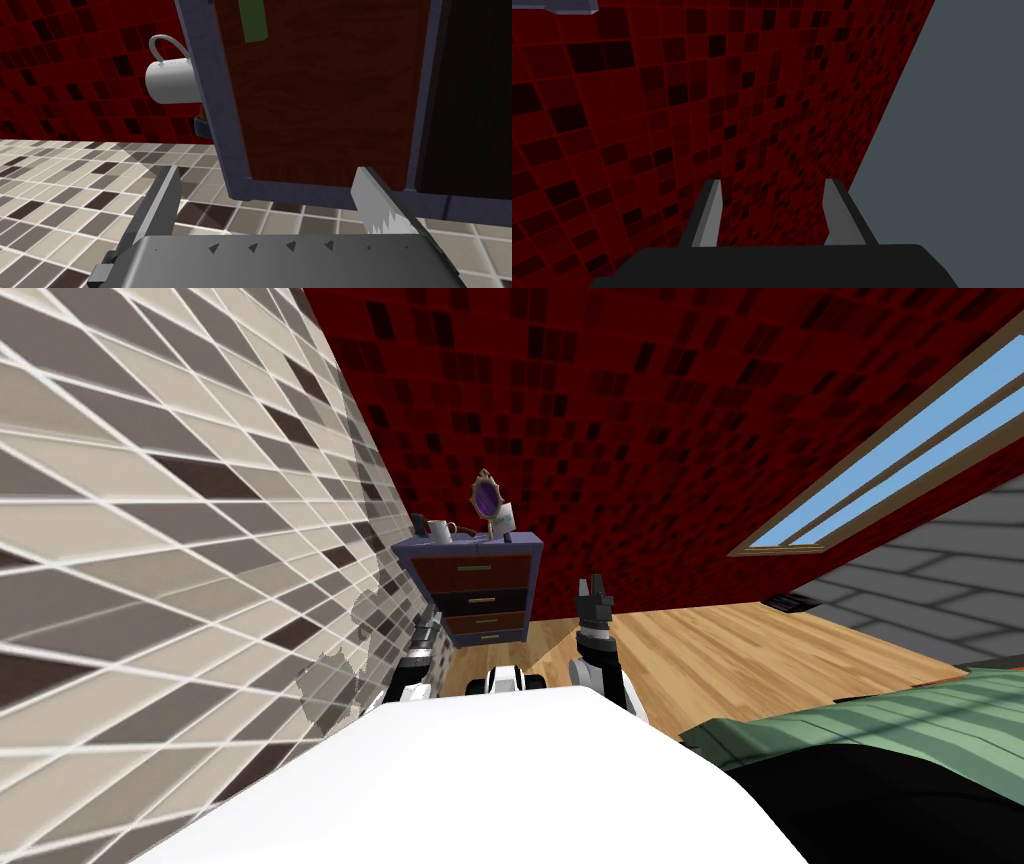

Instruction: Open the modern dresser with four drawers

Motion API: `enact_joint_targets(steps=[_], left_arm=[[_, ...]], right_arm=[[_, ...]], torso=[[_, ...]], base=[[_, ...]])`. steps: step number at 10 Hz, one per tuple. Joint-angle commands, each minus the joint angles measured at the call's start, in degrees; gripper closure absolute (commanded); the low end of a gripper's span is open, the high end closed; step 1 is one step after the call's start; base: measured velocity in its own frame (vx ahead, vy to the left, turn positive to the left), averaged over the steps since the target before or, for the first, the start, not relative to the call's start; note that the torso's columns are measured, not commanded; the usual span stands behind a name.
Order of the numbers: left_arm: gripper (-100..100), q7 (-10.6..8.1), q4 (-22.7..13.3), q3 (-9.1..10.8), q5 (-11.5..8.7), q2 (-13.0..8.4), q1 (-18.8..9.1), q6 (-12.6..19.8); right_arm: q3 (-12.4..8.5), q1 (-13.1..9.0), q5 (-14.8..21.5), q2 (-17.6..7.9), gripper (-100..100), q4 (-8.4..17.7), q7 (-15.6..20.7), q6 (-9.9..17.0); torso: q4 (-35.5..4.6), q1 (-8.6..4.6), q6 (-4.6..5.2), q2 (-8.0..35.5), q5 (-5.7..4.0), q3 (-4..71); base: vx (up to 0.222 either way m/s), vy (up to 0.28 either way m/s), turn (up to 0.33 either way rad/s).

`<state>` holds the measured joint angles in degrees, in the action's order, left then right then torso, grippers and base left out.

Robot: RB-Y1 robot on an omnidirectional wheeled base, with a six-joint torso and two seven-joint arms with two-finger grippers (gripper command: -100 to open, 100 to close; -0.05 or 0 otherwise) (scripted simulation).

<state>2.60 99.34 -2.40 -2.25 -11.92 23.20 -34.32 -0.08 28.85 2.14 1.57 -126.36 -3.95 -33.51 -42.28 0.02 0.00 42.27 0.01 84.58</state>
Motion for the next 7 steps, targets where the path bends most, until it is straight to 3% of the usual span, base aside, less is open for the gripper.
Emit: enact_joint_targets(steps=[1,4,7], left_arm=[[-100,-0.22,-4.57,0.03,0.25,0.07,-0.83,-2.45],[-100,-0.52,-9.67,0.13,0.43,0.19,-1.45,-4.51],[-100,-0.67,-12.54,0.18,0.51,0.34,-1.75,-5.54]], right_arm=[[0.0,0.0,0.0,0.0,0,0.0,0.0,0.0],[0.0,0.01,0.0,0.0,0,0.0,0.0,0.0],[0.0,0.0,0.0,0.0,0,0.0,0.0,0.0]], torso=[[0.01,-0.04,0.01,-0.06,-0.01,0.03],[-0.01,-0.01,0.0,0.01,0.0,-0.01],[-0.02,0.0,0.0,0.07,0.0,-0.05]], base=[[0.097,-0.003,-0.035],[0.094,0.001,-0.02],[0.075,0.008,-0.014]])
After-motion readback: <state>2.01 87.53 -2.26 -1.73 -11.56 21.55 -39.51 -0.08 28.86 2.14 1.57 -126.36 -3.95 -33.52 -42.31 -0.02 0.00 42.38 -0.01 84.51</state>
